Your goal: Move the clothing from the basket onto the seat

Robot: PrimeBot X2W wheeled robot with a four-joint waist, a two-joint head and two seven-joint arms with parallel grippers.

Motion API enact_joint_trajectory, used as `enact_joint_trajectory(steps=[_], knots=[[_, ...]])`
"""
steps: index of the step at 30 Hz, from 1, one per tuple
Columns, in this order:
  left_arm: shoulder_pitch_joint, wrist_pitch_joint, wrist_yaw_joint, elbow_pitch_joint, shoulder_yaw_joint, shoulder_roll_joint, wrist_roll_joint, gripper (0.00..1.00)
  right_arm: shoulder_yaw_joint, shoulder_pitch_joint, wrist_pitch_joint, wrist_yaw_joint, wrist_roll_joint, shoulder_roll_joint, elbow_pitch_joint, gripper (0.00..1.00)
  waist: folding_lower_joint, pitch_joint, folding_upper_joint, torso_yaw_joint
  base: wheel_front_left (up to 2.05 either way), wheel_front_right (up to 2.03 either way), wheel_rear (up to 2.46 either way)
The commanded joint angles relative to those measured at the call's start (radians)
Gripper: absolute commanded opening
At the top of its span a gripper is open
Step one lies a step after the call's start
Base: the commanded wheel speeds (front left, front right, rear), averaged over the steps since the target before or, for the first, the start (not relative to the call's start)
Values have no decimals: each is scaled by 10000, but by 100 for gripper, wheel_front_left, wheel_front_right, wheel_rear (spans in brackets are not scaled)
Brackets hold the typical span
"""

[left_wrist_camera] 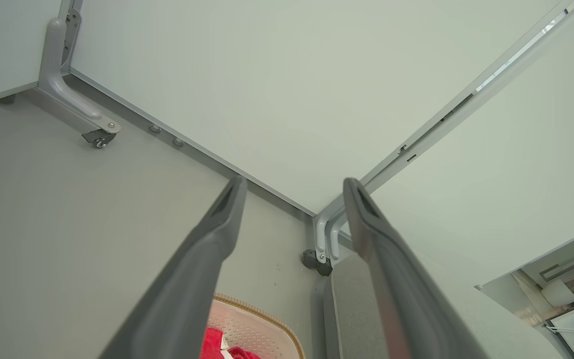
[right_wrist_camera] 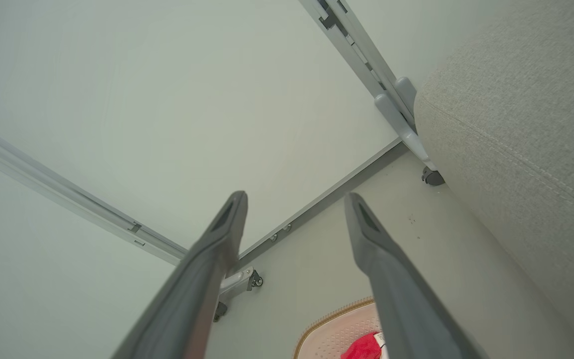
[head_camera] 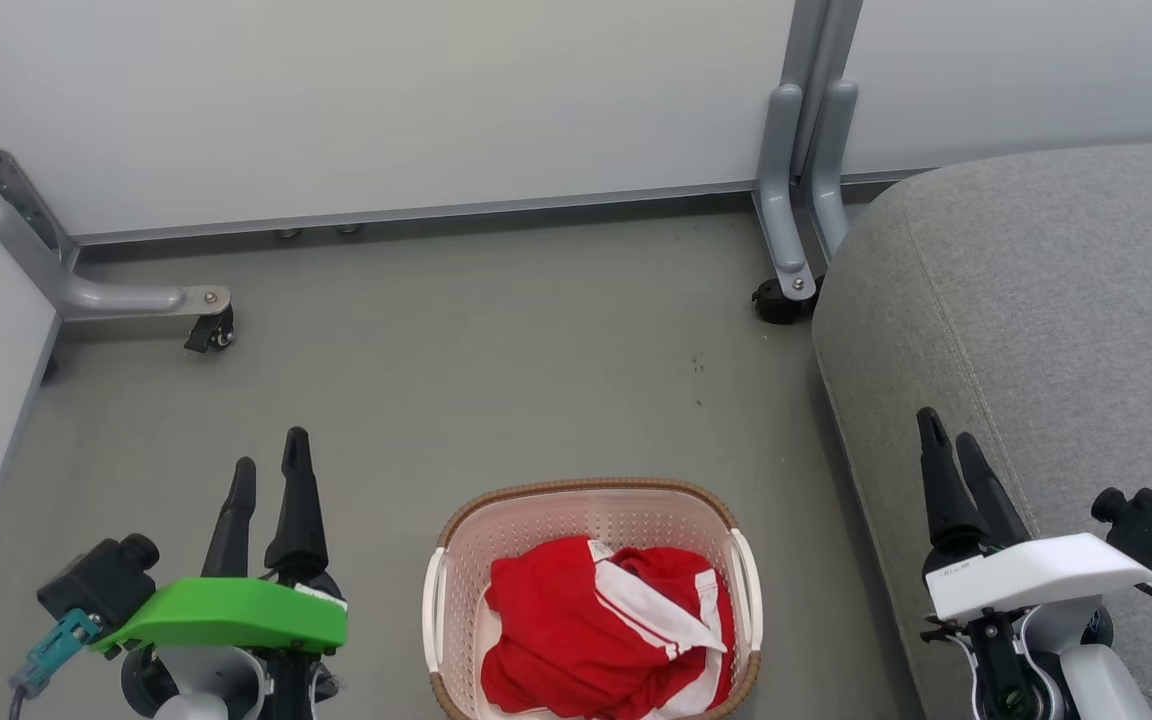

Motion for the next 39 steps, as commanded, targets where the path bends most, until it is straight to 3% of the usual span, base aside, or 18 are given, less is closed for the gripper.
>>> enact_joint_trajectory(steps=[1,39], knots=[[12,-110,64,-219,-77,60,378,100,48,-11,-118,4,-370,-57,-211,100,0,4,0,-1,0,0,0],[300,-1113,547,-901,-1080,90,4531,100,761,276,-1121,7,-4640,-91,-708,100,0,26,0,-33,0,0,0]])
